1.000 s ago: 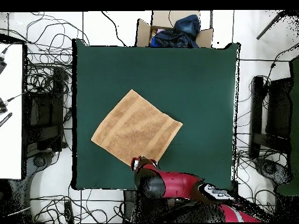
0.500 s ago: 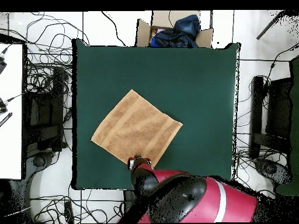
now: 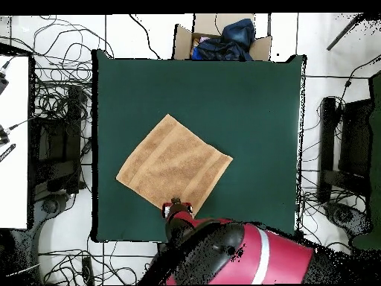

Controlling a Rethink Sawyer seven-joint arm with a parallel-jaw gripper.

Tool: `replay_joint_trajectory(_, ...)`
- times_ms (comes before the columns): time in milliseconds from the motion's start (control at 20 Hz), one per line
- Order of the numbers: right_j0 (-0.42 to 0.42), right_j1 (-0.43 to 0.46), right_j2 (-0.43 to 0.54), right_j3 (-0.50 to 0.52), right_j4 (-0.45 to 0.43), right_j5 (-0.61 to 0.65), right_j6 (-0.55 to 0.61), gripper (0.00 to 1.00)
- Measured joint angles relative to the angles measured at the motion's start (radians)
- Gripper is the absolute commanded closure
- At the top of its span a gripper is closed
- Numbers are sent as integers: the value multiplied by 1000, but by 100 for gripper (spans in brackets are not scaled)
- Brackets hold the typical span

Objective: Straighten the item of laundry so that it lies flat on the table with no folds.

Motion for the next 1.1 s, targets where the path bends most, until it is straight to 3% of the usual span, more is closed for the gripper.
replay_joint_trajectory(550, 114, -16, -76, -27, 0, 9, 0, 100)
replay_joint_trajectory(1100, 175, -46, -115, -78, 16, 184, 0, 100)
